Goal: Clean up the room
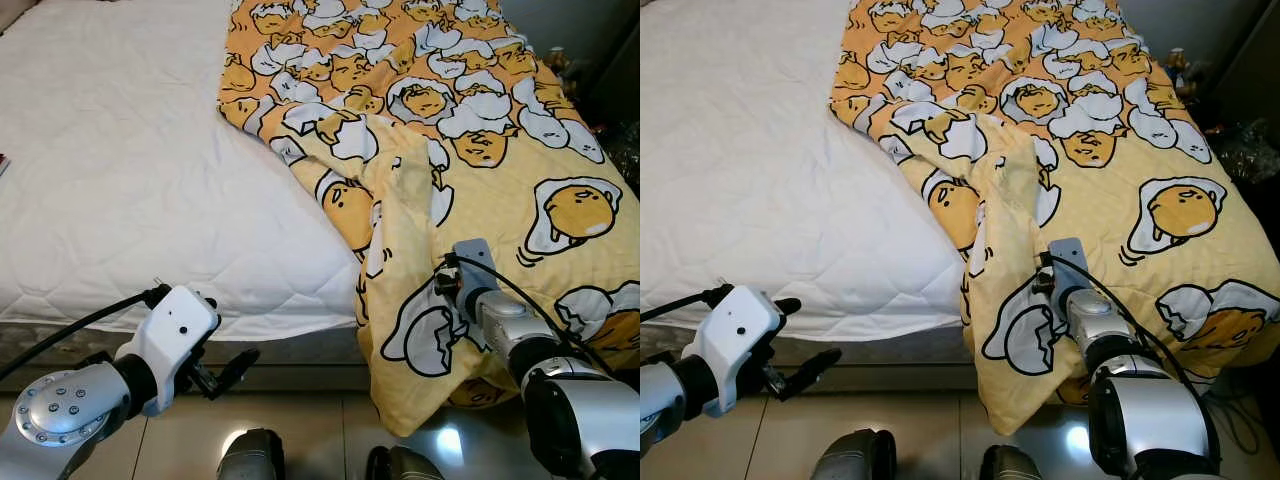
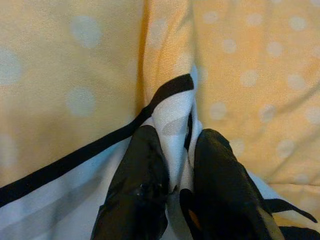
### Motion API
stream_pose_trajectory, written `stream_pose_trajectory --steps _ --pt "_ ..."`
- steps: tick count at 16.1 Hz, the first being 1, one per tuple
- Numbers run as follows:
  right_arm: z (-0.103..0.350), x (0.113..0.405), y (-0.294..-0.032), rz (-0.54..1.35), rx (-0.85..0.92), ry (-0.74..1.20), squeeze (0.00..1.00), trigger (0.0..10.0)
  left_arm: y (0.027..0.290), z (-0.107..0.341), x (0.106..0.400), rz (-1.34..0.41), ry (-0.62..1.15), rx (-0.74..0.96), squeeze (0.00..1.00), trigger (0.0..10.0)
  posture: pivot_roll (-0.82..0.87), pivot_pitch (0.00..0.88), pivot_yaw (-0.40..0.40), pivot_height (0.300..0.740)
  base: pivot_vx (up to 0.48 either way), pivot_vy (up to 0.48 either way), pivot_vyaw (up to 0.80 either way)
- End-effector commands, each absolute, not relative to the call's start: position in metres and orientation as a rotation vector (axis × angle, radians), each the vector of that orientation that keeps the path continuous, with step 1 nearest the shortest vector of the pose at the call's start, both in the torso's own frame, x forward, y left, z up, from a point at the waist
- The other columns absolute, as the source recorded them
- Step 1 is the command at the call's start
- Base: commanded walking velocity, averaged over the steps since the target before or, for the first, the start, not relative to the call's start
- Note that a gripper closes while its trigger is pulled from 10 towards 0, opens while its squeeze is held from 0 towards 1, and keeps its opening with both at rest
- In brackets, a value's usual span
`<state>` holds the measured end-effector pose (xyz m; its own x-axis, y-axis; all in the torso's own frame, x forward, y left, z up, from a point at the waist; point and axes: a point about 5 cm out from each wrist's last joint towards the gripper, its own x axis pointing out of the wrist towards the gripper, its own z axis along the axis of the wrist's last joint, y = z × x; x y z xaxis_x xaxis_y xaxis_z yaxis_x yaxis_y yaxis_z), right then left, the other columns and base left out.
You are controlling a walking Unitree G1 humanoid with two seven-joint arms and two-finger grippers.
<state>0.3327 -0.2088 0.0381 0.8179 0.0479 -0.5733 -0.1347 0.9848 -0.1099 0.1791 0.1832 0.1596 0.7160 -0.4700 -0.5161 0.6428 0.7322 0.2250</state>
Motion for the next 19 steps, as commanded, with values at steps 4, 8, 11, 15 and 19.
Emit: stream_pose_trajectory --steps 4,8,11,15,19 --pt "0.046 0.338 -0.205 0.166 -0.104 0.572 0.00 0.0 0.183 0.157 0.186 -0.633 0.439 0.408 0.00 10.0 0.19 0.057 -0.008 0.740 0.000 0.000 0.00" --pt "0.054 0.341 -0.206 0.237 -0.043 0.536 0.00 0.0 0.182 0.152 0.195 -0.633 0.424 0.408 0.00 10.0 0.16 0.008 -0.006 0.740 0.000 0.000 0.00" --pt "0.066 0.348 -0.191 0.403 -0.033 0.453 0.00 0.0 0.182 0.151 0.200 -0.628 0.410 0.400 0.00 10.0 0.15 0.000 -0.007 0.740 0.000 0.000 0.00" --pt "0.096 0.316 -0.089 1.224 0.063 0.248 0.00 0.0 0.181 0.151 0.207 -0.610 0.384 0.376 0.00 10.0 0.13 0.000 0.003 0.740 0.000 0.000 0.00" --pt "0.129 0.266 -0.055 1.643 0.190 0.184 0.00 0.0 0.200 0.145 0.202 -0.556 0.434 0.407 0.00 10.0 0.13 0.000 -0.004 0.740 0.000 0.000 0.00"
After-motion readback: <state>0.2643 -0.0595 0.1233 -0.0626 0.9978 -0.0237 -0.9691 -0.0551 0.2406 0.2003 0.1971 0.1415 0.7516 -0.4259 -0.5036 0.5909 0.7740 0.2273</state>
